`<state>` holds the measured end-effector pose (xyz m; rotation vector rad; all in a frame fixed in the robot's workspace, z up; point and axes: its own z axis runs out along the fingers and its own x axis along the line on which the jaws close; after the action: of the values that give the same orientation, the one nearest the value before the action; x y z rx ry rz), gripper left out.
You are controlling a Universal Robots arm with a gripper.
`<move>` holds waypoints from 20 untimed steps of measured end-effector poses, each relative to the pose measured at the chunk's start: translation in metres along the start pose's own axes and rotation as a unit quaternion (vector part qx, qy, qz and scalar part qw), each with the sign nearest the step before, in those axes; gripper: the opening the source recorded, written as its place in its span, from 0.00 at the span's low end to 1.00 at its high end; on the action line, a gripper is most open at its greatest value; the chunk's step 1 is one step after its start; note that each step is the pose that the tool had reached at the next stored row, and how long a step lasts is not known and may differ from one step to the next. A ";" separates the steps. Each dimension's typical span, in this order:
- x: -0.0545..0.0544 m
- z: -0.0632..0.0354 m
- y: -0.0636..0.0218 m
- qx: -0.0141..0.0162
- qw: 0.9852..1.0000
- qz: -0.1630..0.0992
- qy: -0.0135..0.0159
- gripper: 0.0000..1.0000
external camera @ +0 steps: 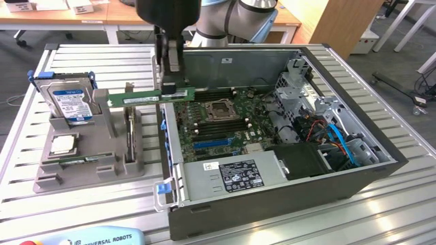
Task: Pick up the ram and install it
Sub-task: 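Pick up the ram and move it above insertion slot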
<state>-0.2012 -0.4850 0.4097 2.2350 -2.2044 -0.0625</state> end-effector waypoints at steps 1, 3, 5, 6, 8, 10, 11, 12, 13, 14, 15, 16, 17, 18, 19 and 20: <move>0.000 -0.0001 -0.0046 0.000 1.000 0.000 0.000 0.11; 0.000 -0.0003 -0.0128 0.000 1.000 0.000 0.000 0.11; 0.000 -0.0006 -0.0210 0.000 1.000 0.000 0.000 0.11; 0.000 -0.0007 -0.0250 0.000 1.000 0.000 0.000 0.11; 0.000 -0.0009 -0.0332 0.000 1.000 0.000 0.000 0.11; 0.000 -0.0011 -0.0410 0.000 1.000 0.000 0.000 0.11; 0.000 -0.0012 -0.0447 0.000 1.000 0.000 0.000 0.11; 0.000 -0.0013 -0.0484 0.000 1.000 0.000 0.000 0.11; 0.000 -0.0014 -0.0520 0.000 1.000 0.000 0.000 0.11; 0.000 -0.0015 -0.0559 0.000 1.000 0.000 0.000 0.11; 0.000 -0.0016 -0.0596 0.000 1.000 0.000 0.000 0.11; 0.000 -0.0016 -0.0631 0.000 1.000 0.000 0.000 0.11; 0.000 -0.0017 -0.0668 0.000 1.000 0.000 0.000 0.11; 0.000 -0.0018 -0.0704 0.000 1.000 0.000 0.000 0.11; 0.000 -0.0019 -0.0740 0.000 1.000 0.000 0.000 0.11; 0.000 -0.0020 -0.0778 0.000 1.000 0.000 0.000 0.11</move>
<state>-0.1234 -0.4842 0.4093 2.2351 -2.2044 -0.0625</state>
